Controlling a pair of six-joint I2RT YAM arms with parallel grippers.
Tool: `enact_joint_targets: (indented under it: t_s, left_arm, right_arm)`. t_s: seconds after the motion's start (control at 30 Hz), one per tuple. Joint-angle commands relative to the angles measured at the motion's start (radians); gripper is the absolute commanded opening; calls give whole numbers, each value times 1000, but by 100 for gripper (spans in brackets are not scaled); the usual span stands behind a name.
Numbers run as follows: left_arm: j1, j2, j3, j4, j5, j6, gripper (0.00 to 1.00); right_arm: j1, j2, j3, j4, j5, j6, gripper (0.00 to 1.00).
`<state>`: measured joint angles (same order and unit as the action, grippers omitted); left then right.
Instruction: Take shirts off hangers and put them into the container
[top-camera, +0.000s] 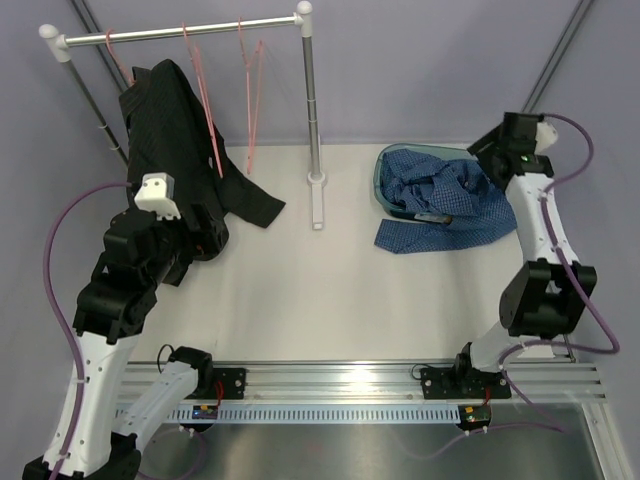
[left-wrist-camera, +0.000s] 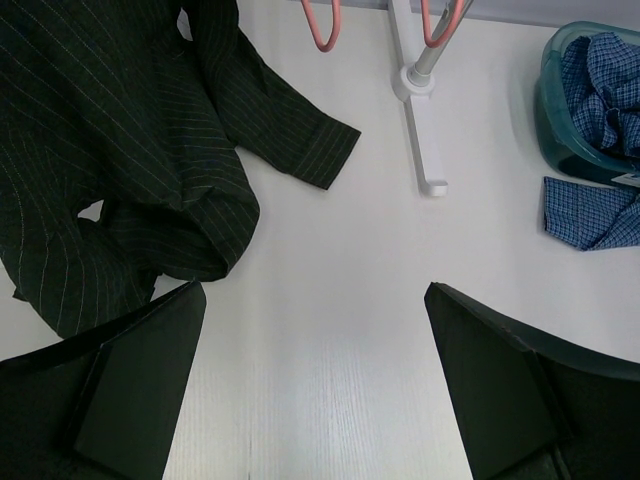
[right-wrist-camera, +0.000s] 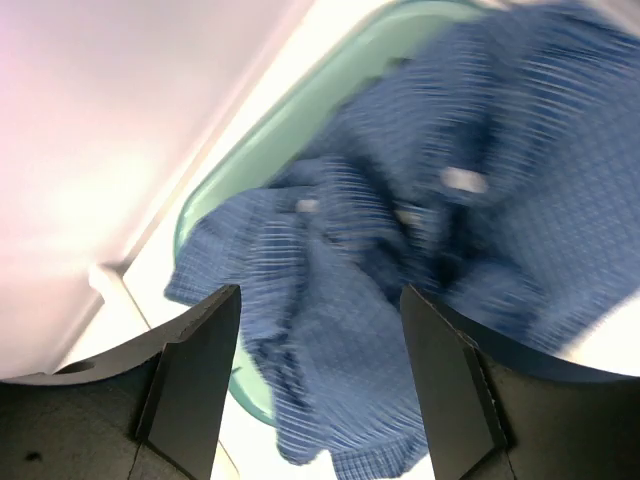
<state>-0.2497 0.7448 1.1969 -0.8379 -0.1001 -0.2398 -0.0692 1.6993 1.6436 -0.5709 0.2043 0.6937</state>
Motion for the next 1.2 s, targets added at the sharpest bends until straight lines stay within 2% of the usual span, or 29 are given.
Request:
enact_joint_targets:
  t_s: [0.0,0.13,0.27,0.4,0.57,0.7,0.8,0.83,0.93,0.97,1.07,1.1,1.17]
  left_arm:
    - [-3,-18,30,28,23,11,99]
    - [-3,-30,23,33,30,10,99]
    - [-3,-35,15,36,40,5,99]
    - [-3,-33,10,42,43,4,99]
    - [-3,-33,6,48,50,2,99]
    - [-3,-35,6,43,50,0,99]
    - [-3,-36,3,40,48,0,99]
    - [-3,-36,0,40,46,-1,99]
    - [-3,-38,0,42,43,2,99]
    - [-3,-38,0,42,42,4,99]
    - [-3,-38,-2,40,39,5,99]
    - [-3,-38,-2,39,39,5,99]
    - [-3,-39,0,36,36,7,99]
  right_arm:
    - [-101,-110,-229,25,-58,125,74]
    - [-115,-207,-471,71,-72,95,73]
    - [-84,-299,-625,85,-73,67,70]
    - [36,-354,-752,123,-71,70,70]
    - [221,-277,-772,163,-36,174,71]
    - [281,-270,-794,226,3,237,70]
    - [282,-268,-753,244,41,205,70]
    - [282,-264,-734,220,78,199,68]
    - [279,-244,-647,186,141,159,49]
    - [276,-234,-628,186,148,138,40]
    - [249,-202,-539,184,162,115,29]
    - [227,-193,-498,184,162,113,20]
    - [203,-164,-461,197,159,103,11]
